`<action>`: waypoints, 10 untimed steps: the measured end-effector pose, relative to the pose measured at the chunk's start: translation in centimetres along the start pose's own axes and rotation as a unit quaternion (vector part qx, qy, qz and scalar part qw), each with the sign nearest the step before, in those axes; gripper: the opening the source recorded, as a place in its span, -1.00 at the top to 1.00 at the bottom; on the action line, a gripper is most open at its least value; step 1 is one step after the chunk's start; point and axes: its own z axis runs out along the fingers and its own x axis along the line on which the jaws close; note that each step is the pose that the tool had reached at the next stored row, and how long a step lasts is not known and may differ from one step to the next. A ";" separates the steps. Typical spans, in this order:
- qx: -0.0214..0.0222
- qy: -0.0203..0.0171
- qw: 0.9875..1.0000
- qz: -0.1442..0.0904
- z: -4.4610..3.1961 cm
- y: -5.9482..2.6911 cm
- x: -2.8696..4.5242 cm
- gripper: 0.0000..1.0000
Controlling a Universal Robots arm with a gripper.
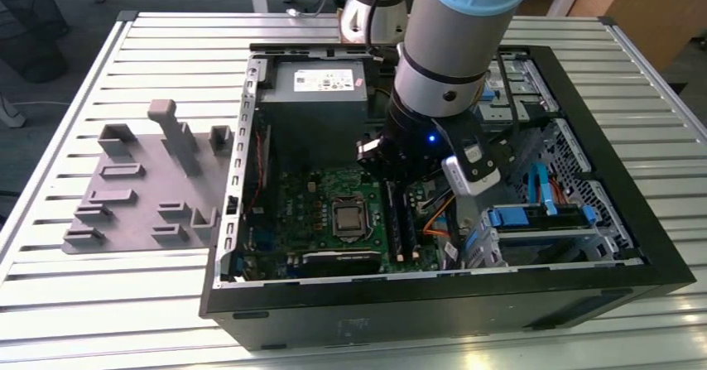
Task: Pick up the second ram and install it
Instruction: 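Press down the second ram until it locks into place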
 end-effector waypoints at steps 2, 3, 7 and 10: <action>0.000 0.000 1.000 0.000 0.00 0.00 0.00 0.80; 0.000 0.000 1.000 0.000 0.00 0.00 0.00 0.80; 0.000 -0.001 1.000 0.000 0.00 0.00 0.00 0.65; 0.000 -0.001 1.000 0.000 0.00 0.00 0.00 0.65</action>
